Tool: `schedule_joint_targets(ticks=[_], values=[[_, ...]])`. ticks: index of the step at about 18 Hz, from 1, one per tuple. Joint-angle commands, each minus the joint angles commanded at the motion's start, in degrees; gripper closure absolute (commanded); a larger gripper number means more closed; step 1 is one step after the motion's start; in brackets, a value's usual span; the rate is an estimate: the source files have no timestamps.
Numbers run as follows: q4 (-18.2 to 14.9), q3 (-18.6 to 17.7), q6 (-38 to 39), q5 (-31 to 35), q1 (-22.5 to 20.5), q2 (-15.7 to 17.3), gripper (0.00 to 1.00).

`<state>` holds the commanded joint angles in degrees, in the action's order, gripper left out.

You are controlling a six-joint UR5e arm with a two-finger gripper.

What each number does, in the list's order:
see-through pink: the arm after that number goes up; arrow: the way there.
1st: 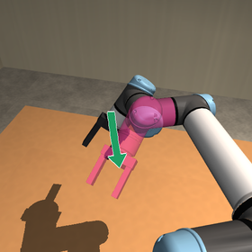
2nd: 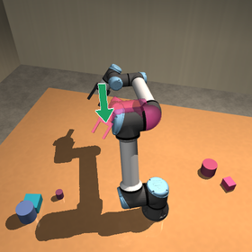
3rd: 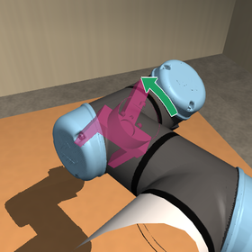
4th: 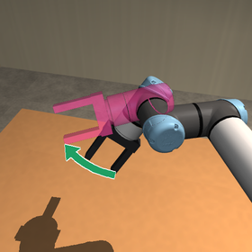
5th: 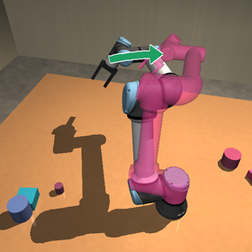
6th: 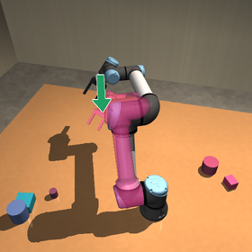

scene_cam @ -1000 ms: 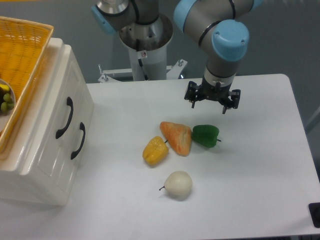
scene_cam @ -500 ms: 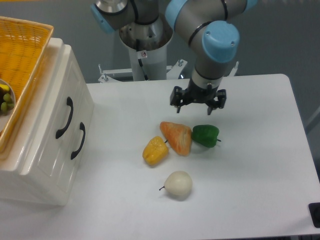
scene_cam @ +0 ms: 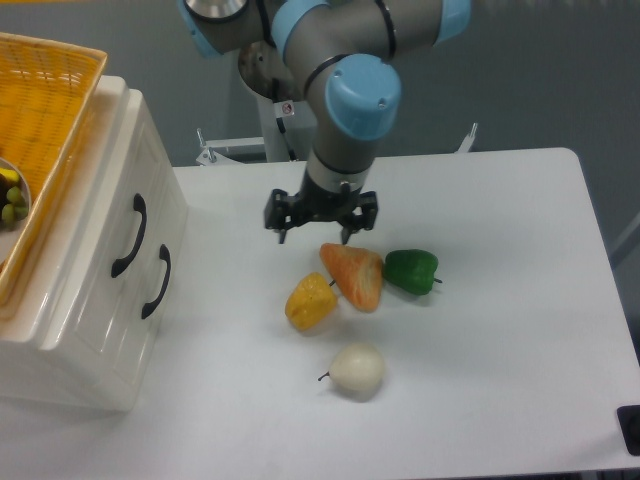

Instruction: Slide open the top white drawer

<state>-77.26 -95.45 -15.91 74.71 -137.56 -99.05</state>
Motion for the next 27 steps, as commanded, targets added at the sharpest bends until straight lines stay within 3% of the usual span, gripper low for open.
schedule_joint_targets(ticks=[17, 27], values=[[0.4, 2.2, 8.3, -1.1, 12.0, -1.5, 0.0], [0.3, 2.5, 8.3, -4.4, 12.8, -1.5, 0.0]])
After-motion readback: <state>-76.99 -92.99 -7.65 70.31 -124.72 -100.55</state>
